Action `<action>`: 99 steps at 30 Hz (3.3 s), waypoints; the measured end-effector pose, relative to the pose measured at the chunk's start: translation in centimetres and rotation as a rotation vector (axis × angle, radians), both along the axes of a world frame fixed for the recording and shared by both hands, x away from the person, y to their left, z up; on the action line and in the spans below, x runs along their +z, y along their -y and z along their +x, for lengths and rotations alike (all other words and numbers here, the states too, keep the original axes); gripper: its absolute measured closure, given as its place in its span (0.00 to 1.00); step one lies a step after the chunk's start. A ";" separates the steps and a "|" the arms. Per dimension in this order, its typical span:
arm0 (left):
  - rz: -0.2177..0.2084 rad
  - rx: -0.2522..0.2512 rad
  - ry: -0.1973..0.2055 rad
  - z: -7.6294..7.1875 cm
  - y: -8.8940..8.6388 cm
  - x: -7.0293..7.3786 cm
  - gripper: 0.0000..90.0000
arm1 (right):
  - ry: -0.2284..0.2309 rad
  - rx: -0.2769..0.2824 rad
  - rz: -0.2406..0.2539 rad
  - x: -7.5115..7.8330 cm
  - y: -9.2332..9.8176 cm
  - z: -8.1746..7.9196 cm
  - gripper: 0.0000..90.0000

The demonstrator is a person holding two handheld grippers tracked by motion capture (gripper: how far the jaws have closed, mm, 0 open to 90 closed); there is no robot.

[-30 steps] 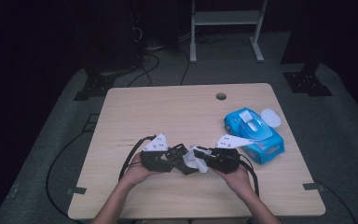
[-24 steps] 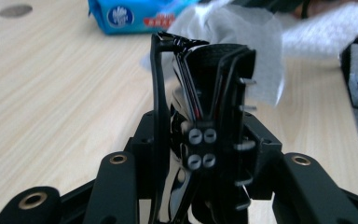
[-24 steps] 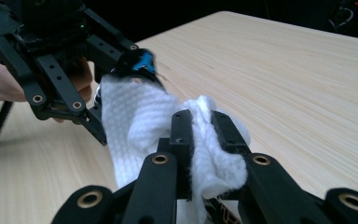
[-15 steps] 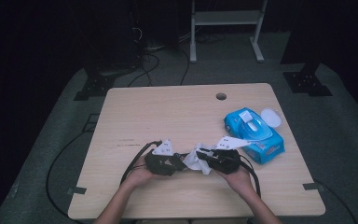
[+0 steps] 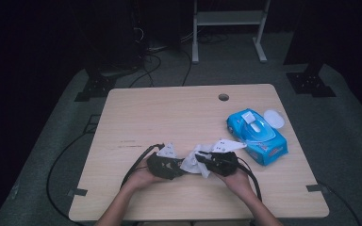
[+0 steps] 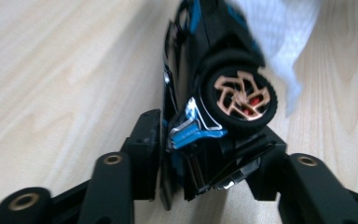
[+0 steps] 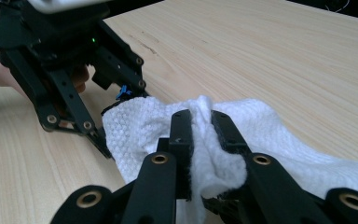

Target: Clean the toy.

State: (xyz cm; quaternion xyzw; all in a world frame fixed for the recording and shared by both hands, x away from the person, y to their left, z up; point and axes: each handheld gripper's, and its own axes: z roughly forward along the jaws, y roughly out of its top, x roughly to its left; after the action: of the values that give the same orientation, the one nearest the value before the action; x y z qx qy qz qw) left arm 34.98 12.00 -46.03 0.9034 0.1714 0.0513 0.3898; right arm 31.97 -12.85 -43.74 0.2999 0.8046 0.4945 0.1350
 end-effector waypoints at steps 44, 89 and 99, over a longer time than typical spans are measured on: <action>0.121 -0.022 0.054 -0.1 -1.8 2.3 0.64 | -0.011 -0.075 -0.030 -0.8 1.6 0.9 0.88; 0.254 -0.025 0.039 -0.2 0.7 2.2 0.61 | -0.061 -0.017 0.037 -1.5 0.4 0.6 0.88; 0.302 0.001 0.094 -0.5 1.7 1.7 0.63 | -0.072 -0.005 0.056 -1.5 0.2 0.5 0.88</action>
State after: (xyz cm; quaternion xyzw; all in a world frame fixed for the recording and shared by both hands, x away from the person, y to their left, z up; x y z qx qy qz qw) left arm 34.52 10.32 -44.33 0.9483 0.1436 0.1190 0.2569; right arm 32.52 -13.07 -45.20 0.3231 0.7940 0.5053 0.0989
